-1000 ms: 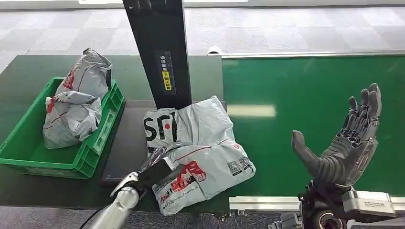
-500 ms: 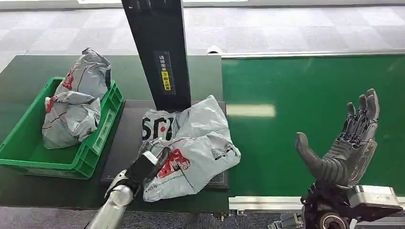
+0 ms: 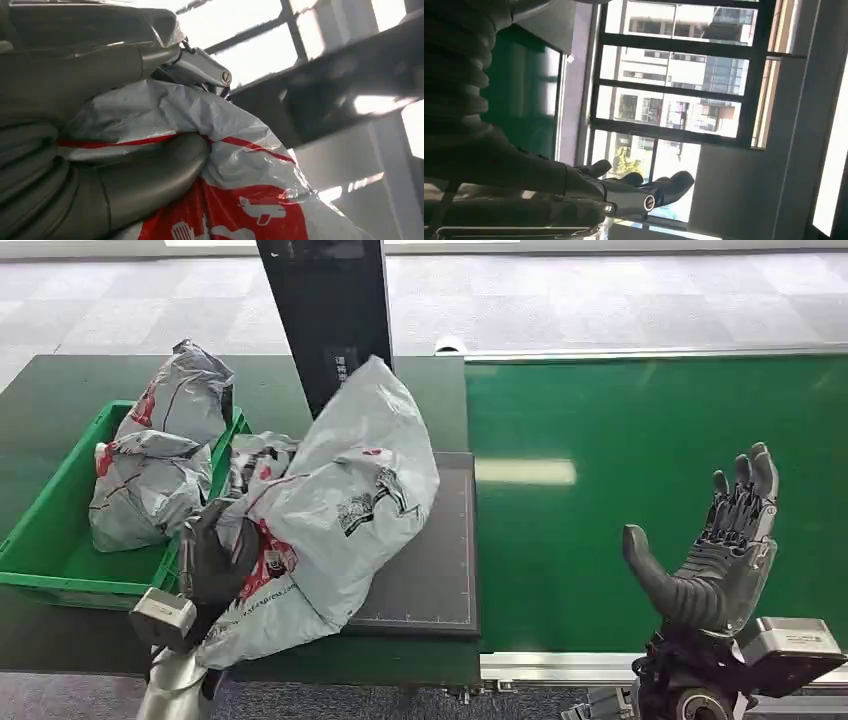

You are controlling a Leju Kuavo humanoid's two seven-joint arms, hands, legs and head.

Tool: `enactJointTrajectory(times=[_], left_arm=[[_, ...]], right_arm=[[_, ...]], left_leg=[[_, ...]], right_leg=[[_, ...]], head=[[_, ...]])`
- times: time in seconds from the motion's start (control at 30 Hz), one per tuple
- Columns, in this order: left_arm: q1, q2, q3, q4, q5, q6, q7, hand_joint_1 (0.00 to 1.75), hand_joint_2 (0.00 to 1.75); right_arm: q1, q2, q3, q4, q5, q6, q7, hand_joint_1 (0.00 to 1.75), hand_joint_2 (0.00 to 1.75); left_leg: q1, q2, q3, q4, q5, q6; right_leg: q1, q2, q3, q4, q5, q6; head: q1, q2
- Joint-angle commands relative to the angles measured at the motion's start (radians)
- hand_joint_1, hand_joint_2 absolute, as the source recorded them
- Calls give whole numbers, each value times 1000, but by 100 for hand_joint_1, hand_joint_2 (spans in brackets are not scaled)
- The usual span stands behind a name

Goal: Moved the parcel from conveyor to table for the left to box.

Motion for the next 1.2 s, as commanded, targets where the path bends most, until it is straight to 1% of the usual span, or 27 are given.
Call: enactJointTrajectory(times=[0.03,0.07,0.1,0.13,0.2,0.23,0.43,0.5,0.53,0.57,0.63,0.67,0.7,0.73,0.87,0.9,0.97,1.0,1.03,1.1,1.17,1.2], left_arm=[[-22,49,106,-223,-79,205,52,175,175],[-46,34,146,-175,-73,250,126,175,175],[-69,44,169,-122,-41,259,144,175,175],[-83,56,188,-73,3,252,134,175,175],[-113,73,249,38,61,287,111,175,175],[-117,83,258,60,77,284,94,175,175],[-108,72,253,38,78,286,95,175,175],[-121,78,277,71,76,336,117,175,175],[-143,96,293,120,88,345,130,175,175],[-176,115,294,193,37,385,150,175,175],[-248,139,292,319,5,394,180,175,175],[-271,146,290,369,-46,416,216,175,175],[-319,156,294,453,-71,402,272,175,175],[-354,163,299,509,-73,402,263,175,175],[-363,162,306,534,-80,412,253,175,175],[-379,168,313,570,-105,409,294,175,175],[-454,198,334,729,-167,419,381,175,175],[-495,217,345,816,-178,423,391,175,175],[-557,245,373,957,-197,451,408,175,175],[-572,256,382,993,-193,449,383,175,175],[-572,256,382,993,-193,449,383,175,175],[-586,258,390,1031,-211,482,406,175,175]], right_arm=[[3,27,-43,68,-8,13,-9,0,175],[5,28,-37,64,-8,16,-7,0,175],[10,29,-31,59,-7,15,-7,0,175],[13,26,-21,58,-7,16,-6,0,175],[16,19,-4,68,-9,15,-3,0,175],[16,18,-1,73,-10,14,-3,0,175],[15,16,-2,74,-10,13,-3,0,175],[14,16,2,81,-12,10,-2,0,175],[13,16,6,87,-12,9,-2,0,175],[11,17,9,92,-12,7,-2,0,175],[3,19,19,99,-11,7,-4,0,175],[-2,19,21,102,-11,6,-2,0,175],[-12,19,29,109,-10,7,5,0,175],[-21,20,34,114,-8,6,10,0,175],[-21,18,35,116,-8,5,11,0,175],[-25,18,38,119,-7,4,13,0,175],[-38,17,51,135,-2,10,24,0,175],[-46,15,58,144,-1,11,25,0,175],[-60,10,69,164,2,11,31,0,175],[-64,9,72,169,2,10,32,0,175],[-64,9,72,169,2,10,32,0,175],[-64,7,73,172,2,9,32,0,175]], left_leg=[[1,2,1,-1,0,-2],[1,2,1,-1,0,-2],[1,0,1,-1,1,-2],[1,0,1,-1,1,-2],[0,0,2,-3,2,-2],[0,1,3,-3,1,-1],[1,1,3,-2,1,-2],[1,1,3,-3,1,-2],[1,1,3,-2,1,-2],[1,1,3,-2,1,-3],[1,-1,3,-4,3,-3],[1,0,4,-5,3,-4],[0,-2,2,-2,3,-3],[1,-2,2,-3,4,-3],[1,-2,2,-3,5,-3],[1,-1,2,-2,4,-3],[1,0,3,-2,4,-2],[1,-1,2,-3,4,-3],[1,-1,3,-2,4,-2],[1,0,3,-2,4,-3],[1,1,3,-2,4,-3],[1,1,2,-2,4,-3]], right_leg=[[1,1,1,-2,1,1],[1,1,1,-2,1,1],[1,-1,1,-1,1,1],[1,-1,1,-1,1,0],[0,-1,2,-2,1,0],[0,0,2,-2,1,0],[1,-1,2,-3,1,1],[1,-1,3,-3,1,1],[0,-1,3,-2,1,1],[1,0,3,-3,1,1],[0,-2,3,-3,2,0],[1,-2,3,-4,2,0],[0,-3,2,-1,1,0],[1,-4,2,-2,2,0],[1,-3,2,-2,2,0],[2,-1,2,-2,3,0],[1,-2,2,-1,3,-1],[2,-3,2,-2,3,-1],[1,-3,2,0,2,-2],[1,-2,2,0,3,-2],[1,0,2,-1,4,-2],[2,0,2,0,3,-2]], head=[[0,0],[0,0],[0,0],[0,0],[0,0],[0,0],[0,0],[0,0],[0,0],[0,0],[0,0],[0,0],[0,0],[0,0],[0,0],[0,0],[0,0],[0,0],[0,0],[0,0],[0,0],[0,0]])
